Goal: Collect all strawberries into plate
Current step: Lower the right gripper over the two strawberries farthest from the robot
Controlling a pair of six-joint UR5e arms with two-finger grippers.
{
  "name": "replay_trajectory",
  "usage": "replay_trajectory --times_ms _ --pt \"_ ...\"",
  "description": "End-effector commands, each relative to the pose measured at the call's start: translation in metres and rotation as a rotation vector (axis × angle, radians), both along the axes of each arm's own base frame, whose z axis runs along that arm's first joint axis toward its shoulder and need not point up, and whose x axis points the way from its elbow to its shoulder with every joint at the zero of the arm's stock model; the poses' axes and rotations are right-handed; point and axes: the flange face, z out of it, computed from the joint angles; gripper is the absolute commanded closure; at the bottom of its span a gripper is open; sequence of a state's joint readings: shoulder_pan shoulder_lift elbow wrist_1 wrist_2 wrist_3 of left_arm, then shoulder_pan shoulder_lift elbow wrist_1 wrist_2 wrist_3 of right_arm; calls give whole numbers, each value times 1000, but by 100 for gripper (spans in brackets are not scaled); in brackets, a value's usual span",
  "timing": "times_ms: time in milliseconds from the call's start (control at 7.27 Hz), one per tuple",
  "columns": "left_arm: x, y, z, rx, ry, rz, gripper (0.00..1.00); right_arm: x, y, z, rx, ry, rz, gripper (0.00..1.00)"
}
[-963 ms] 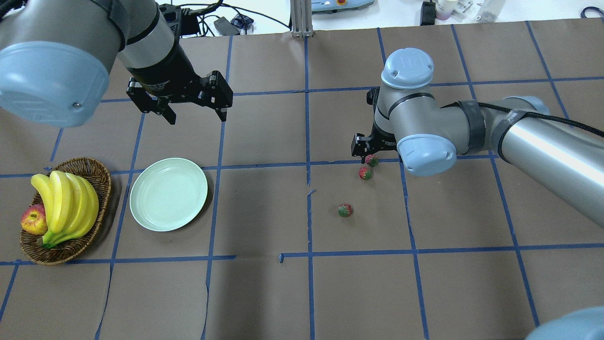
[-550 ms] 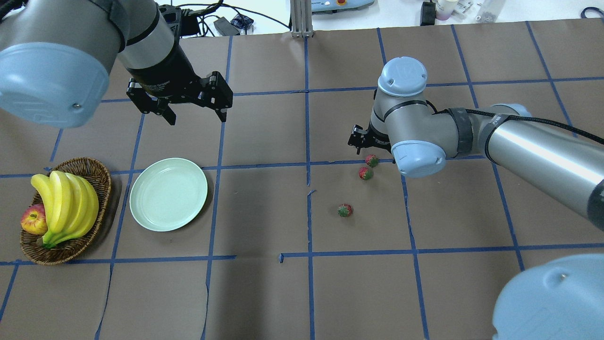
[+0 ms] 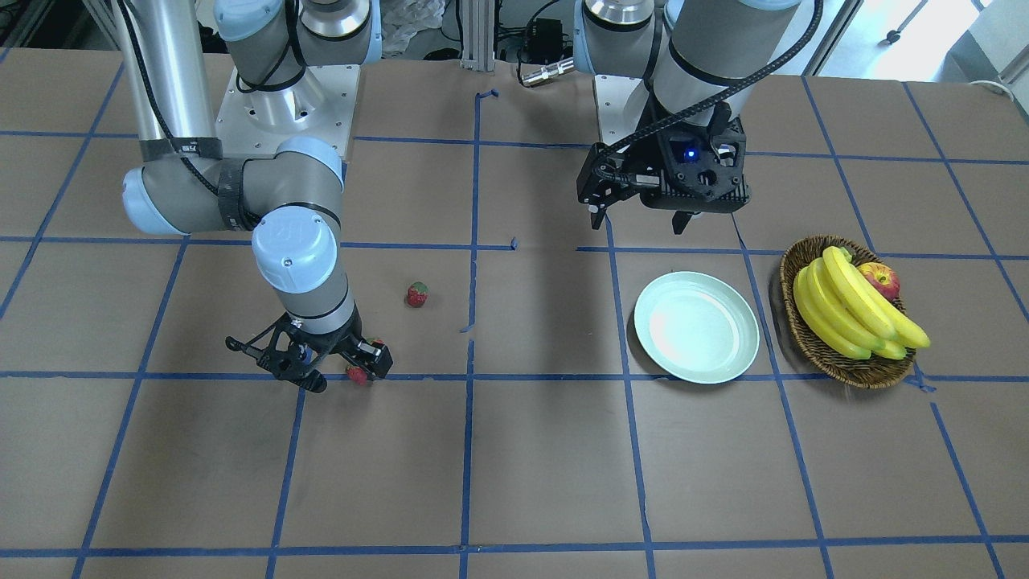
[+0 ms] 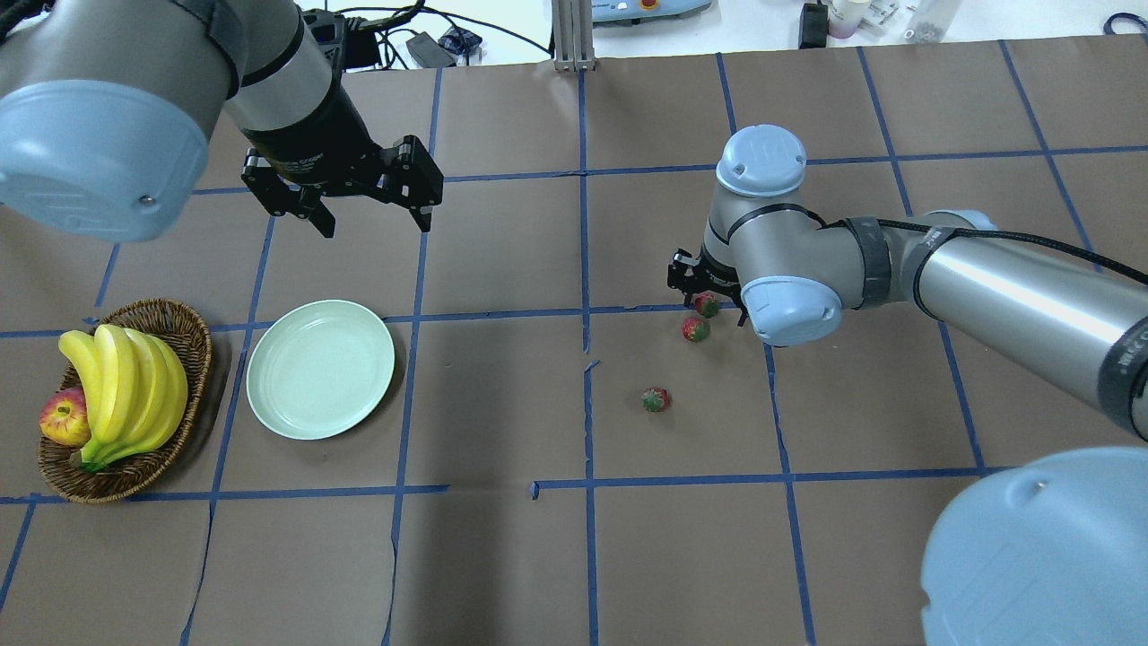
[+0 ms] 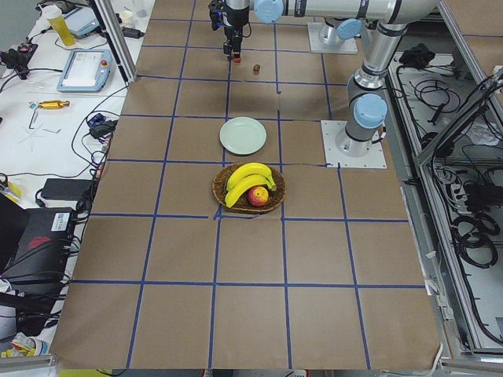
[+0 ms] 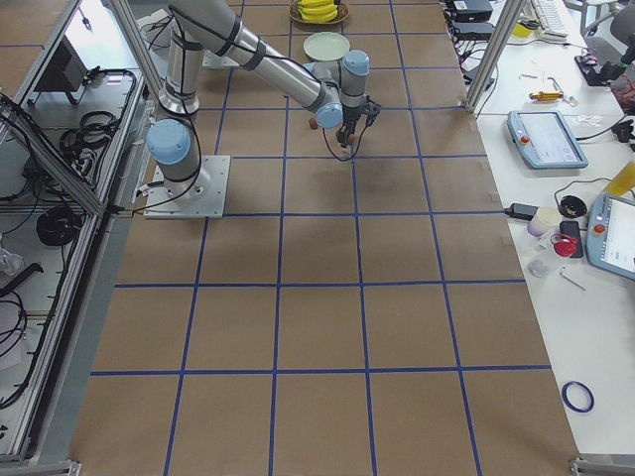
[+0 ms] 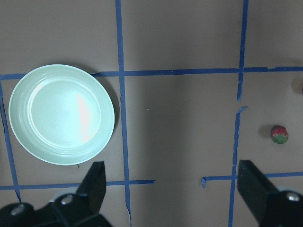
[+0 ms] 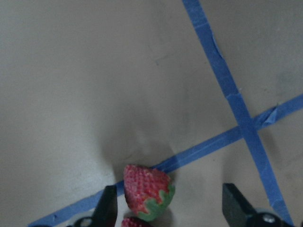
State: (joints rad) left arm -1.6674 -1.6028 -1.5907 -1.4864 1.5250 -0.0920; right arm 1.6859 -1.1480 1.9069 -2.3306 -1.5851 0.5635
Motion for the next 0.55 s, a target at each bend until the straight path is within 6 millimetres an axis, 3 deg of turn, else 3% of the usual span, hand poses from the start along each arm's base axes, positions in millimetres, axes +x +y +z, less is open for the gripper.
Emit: replay_trajectory --times_ms 0,275,413 --pt "0 0 0 0 0 0 0 0 -2 -1 1 -2 -9 100" --pt "0 0 1 -1 0 0 0 3 -8 6 -13 -22 -9 100" --pt "0 0 1 -1 0 0 0 5 -28 31 -66 -27 -8 100"
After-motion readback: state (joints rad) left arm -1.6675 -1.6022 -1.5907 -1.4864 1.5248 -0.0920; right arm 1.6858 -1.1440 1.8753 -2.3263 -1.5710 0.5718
